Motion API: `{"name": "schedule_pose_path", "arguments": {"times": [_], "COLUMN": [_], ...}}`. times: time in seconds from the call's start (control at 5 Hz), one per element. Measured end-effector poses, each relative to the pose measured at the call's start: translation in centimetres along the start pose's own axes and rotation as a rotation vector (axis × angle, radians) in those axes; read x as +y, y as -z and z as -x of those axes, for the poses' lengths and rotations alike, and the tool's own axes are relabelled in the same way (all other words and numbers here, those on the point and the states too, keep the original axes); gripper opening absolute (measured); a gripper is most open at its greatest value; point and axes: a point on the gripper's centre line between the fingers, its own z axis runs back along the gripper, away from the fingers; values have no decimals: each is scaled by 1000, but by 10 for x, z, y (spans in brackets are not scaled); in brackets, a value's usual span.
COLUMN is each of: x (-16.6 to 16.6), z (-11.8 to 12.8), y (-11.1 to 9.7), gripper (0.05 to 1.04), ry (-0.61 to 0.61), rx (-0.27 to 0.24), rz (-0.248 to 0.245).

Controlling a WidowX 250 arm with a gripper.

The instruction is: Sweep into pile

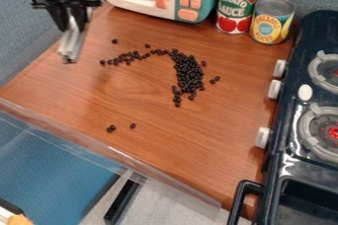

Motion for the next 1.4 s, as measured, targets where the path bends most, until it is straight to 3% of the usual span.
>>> {"name": "schedule_pose_path", "arguments": {"times": [0.6,1.0,1.4], "x": [24,13,-6], "z": [-19,-19,-22], "y": [27,56,59], "gripper": [336,336,336], "ry": [165,214,247], "rx": [-52,-14,-22], "rz": [-91,-137,-148]}}
